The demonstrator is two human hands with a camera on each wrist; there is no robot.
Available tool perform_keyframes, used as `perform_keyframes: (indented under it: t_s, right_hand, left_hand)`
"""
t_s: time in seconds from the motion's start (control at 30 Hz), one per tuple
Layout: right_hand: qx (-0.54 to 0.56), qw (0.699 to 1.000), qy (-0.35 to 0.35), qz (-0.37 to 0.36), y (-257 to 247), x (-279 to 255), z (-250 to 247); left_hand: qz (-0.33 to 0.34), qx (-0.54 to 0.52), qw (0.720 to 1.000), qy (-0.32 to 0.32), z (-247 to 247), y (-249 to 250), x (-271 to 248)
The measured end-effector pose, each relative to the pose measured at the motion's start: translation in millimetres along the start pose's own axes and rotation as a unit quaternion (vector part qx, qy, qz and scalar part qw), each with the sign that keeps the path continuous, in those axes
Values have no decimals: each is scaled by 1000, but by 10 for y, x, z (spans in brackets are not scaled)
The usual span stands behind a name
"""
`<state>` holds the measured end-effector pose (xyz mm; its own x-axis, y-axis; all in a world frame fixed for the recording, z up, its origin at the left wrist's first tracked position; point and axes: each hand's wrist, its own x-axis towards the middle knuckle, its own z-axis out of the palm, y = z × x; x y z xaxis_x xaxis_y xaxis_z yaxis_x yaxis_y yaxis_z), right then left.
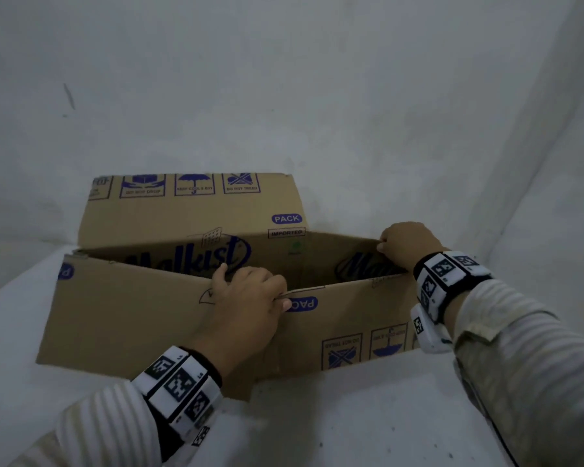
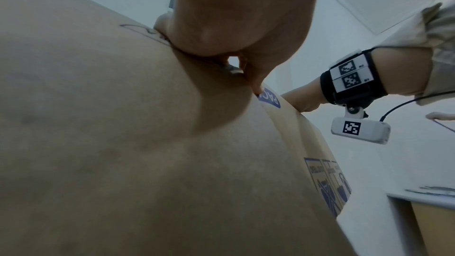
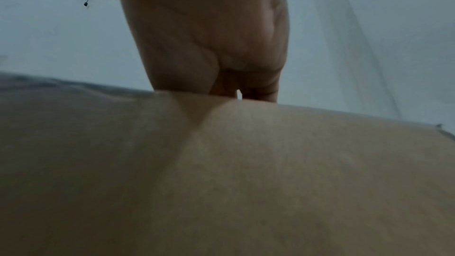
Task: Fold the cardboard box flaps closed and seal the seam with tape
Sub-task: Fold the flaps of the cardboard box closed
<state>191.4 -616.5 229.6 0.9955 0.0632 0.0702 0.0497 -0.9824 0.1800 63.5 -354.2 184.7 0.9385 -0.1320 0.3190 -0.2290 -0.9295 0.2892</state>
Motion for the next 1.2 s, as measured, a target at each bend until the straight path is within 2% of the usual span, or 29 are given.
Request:
perform_keyframes:
  t_s: [0.13,0.23,0.3,0.47,0.73,0.97,1.2]
  right_hand:
    - [7,999,-24,37,82,-127,-51]
    - [-22,995,-72,65,178,-256,-38]
    - [-50,990,-98,86,216,-396,-40]
    - [-77,986,-98,107,114,-659,-86]
    - [-25,979,-98,176,-234,-995,-142]
    - [71,967,-174,173,-487,-1412,-280]
    - [74,976,-87,186,-804,-1722,-203]
  left_hand:
    - [35,-23,999,-2,19,-90,-110]
    - [19,-37,999,-19,9,-261,-142]
    - [14,-53,998,-3,-34,-376,-138]
    - [18,-35,999,-20,-129,-600,-177]
    - [19,-119,992,-44,-368,-1087,-366]
    - [-18,-188,981,-34,-605,-1539,-406]
    - [-6,-192,979,-62,-663,-1819,-422]
